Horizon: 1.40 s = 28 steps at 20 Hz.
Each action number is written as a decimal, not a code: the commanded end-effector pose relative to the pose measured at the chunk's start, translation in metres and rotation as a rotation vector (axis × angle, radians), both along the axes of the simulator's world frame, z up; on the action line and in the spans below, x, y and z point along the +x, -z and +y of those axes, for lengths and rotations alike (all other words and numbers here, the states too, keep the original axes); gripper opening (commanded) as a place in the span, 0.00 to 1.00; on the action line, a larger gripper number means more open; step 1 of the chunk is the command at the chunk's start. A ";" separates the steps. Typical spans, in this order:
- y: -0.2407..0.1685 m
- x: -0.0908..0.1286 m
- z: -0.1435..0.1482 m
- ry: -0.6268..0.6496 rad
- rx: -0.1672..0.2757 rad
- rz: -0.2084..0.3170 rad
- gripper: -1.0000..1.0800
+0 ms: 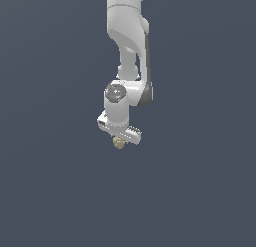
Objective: Pick up the object and move it to a goal position.
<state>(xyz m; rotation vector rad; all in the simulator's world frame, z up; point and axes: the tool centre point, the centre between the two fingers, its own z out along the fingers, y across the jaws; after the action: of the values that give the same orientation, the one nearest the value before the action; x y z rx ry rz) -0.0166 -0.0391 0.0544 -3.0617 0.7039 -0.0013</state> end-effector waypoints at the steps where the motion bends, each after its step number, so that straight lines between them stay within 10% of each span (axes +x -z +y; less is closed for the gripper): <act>1: 0.001 0.000 0.000 0.000 0.000 0.001 0.00; 15: -0.012 -0.004 -0.014 0.000 0.000 -0.001 0.00; 28: -0.095 -0.035 -0.111 0.001 0.002 0.000 0.00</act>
<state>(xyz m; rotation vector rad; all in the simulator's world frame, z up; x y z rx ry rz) -0.0470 -0.1374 0.1385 -3.0599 0.7059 -0.0015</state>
